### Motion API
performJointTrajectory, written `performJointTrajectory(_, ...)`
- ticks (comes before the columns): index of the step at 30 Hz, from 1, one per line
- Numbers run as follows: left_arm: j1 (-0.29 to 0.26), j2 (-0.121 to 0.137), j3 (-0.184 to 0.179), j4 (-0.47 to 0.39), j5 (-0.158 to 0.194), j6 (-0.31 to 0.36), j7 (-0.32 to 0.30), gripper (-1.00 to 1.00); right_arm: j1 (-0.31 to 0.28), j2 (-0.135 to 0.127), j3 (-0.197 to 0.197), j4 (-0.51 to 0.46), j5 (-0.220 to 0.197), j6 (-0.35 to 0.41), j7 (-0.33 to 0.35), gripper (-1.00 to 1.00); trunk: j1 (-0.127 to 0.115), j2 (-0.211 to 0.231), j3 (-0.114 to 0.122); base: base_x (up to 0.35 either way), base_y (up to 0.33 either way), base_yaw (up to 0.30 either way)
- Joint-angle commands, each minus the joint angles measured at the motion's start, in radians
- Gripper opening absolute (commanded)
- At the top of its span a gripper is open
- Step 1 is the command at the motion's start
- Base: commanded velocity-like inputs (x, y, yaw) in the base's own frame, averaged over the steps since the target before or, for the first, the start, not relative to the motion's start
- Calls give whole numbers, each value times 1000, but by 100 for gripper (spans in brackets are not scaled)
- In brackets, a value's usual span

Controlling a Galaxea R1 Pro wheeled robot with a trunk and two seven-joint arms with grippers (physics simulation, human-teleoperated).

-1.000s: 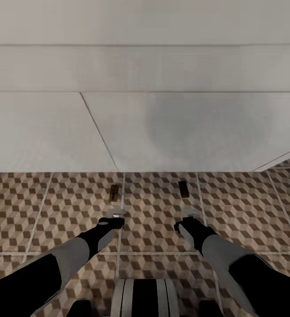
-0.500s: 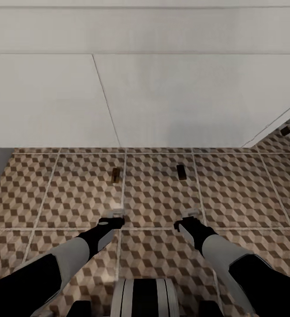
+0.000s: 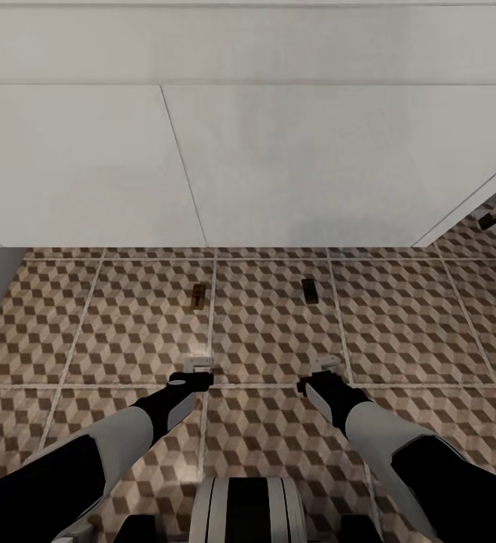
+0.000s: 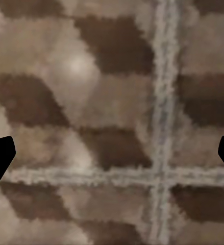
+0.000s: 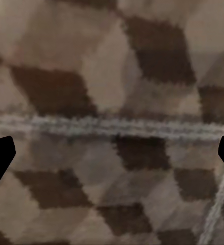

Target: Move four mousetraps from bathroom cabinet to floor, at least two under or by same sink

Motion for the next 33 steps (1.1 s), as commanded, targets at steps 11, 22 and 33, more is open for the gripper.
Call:
performJointTrajectory(11,-1,0,-9,-4,6,-5,6,100,1,1,9,-4,-9,3,-6,100,0,0,-1,-2,0,0)
performJointTrajectory(22,-1,0,-11,-4,6,-33,6,100,1,3,11,-5,-8,-18,-7,100,0,0,-1,0,0,0)
performJointTrajectory(33,-1,1,-12,-4,6,-37,6,100,1,4,14,-5,-6,-67,-7,100,0,0,-1,0,0,0)
